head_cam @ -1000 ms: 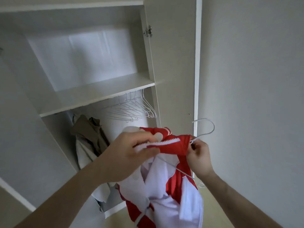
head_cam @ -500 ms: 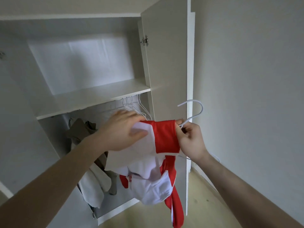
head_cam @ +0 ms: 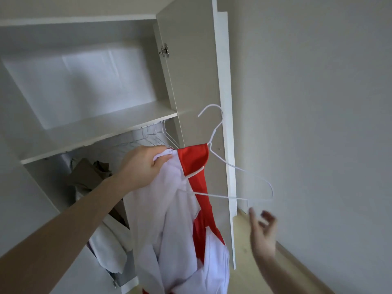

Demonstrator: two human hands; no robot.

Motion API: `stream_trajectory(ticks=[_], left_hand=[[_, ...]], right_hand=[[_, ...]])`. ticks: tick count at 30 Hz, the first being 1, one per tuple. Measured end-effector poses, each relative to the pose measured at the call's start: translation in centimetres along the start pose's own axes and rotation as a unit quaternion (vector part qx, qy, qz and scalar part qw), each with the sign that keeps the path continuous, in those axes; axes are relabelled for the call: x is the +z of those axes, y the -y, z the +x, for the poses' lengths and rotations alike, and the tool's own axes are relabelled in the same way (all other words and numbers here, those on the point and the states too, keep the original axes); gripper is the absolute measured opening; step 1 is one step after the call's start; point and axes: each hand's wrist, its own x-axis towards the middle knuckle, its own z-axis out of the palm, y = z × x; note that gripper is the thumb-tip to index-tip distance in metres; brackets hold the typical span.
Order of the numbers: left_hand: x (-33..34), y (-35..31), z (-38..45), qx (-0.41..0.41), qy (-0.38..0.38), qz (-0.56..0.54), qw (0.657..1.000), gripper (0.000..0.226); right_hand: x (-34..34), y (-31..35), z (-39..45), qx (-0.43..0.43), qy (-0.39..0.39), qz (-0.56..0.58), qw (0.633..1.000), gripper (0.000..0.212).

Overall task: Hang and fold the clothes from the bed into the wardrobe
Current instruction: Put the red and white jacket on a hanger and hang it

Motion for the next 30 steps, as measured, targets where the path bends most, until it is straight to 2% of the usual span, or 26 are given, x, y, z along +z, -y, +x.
stream_trajectory(ticks=[1, 3, 4, 6, 7, 9, 11, 13, 14, 16, 19, 22, 25, 27, 30], left_hand=[[-0.2, -0.3, 0.2, 0.008, -0.005, 0.002, 1.0, 0.035], [-0.6, -1.0, 0.6, 0.011, -0.005, 0.01, 1.0, 0.039], [-0.9, -1.4, 0.8, 0.011, 0.0, 0.01, 1.0, 0.041], [-1.5, -2.2, 1.1, 0.019, 0.011, -0.003, 1.0, 0.042], [-1.9, -2.3, 1.1, 0.026, 0.014, -0.008, 1.0, 0.044], [-2.6, -2.2, 1.0, 0.041, 0.018, 0.007, 0.999, 0.052], [-3.6, -1.2, 0.7, 0.05, 0.019, 0.042, 0.998, 0.06], [-5.0, 0.3, 0.1, 0.071, 0.017, 0.096, 0.993, 0.06], [-5.8, 1.2, -0.3, 0.086, 0.018, 0.12, 0.989, 0.058], [-7.0, 3.0, -1.2, 0.124, 0.026, 0.167, 0.978, 0.052], [-7.4, 5.4, -2.9, 0.143, 0.049, 0.23, 0.962, 0.05], [-5.8, 7.1, -3.9, 0.091, 0.028, 0.249, 0.964, 0.062], [-3.2, 7.6, -3.9, -0.005, 0.01, 0.24, 0.971, 0.062], [-1.6, 7.1, -3.6, -0.069, 0.008, 0.193, 0.979, 0.064], [0.1, 5.4, -2.6, -0.131, -0.016, 0.063, 0.989, 0.062]], right_hand=[[0.4, -1.8, -1.0, 0.051, 0.066, -0.041, 0.996, 0.08], [2.0, -4.1, -2.6, 0.143, 0.206, -0.084, 0.964, 0.088], [2.8, -4.8, -2.8, 0.163, 0.251, -0.115, 0.947, 0.092], [3.9, -5.3, -2.2, 0.148, 0.305, -0.195, 0.92, 0.102], [4.4, -5.2, -1.6, 0.131, 0.317, -0.218, 0.914, 0.093], [4.8, -4.9, 0.0, 0.085, 0.31, -0.233, 0.918, 0.047], [4.4, -3.8, 1.9, 0.048, 0.261, -0.22, 0.939, 0.011], [3.1, -1.8, 4.3, 0.027, 0.212, -0.189, 0.958, 0.019], [2.2, -0.4, 5.5, 0.03, 0.201, -0.181, 0.962, 0.015], [0.0, 2.5, 7.9, 0.032, 0.199, -0.186, 0.962, 0.004], [-2.1, 7.8, 10.4, -0.021, 0.193, -0.189, 0.963, 0.011], [-1.7, 13.5, 9.8, -0.091, 0.236, -0.179, 0.951, 0.022], [0.2, 17.8, 7.2, -0.149, 0.275, -0.161, 0.936, 0.031], [1.8, 19.5, 4.3, -0.188, 0.32, -0.17, 0.913, 0.035], [4.6, 20.2, -0.7, -0.262, 0.396, -0.192, 0.859, 0.024]])
